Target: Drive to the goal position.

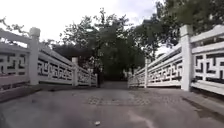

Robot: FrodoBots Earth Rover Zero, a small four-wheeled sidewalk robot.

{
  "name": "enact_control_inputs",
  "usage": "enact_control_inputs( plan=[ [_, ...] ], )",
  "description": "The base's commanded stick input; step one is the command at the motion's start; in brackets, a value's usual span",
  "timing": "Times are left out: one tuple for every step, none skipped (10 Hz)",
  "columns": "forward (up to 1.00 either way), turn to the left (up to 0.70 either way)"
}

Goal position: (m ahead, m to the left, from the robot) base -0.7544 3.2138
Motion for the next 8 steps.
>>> enact_control_inputs(
  plan=[
    [0.45, 0.00],
    [0.45, 0.00],
    [0.45, 0.00],
    [0.45, 0.00],
    [0.66, 0.00],
    [0.70, 0.00],
    [0.70, 0.00],
    [0.70, 0.00]
  ],
)
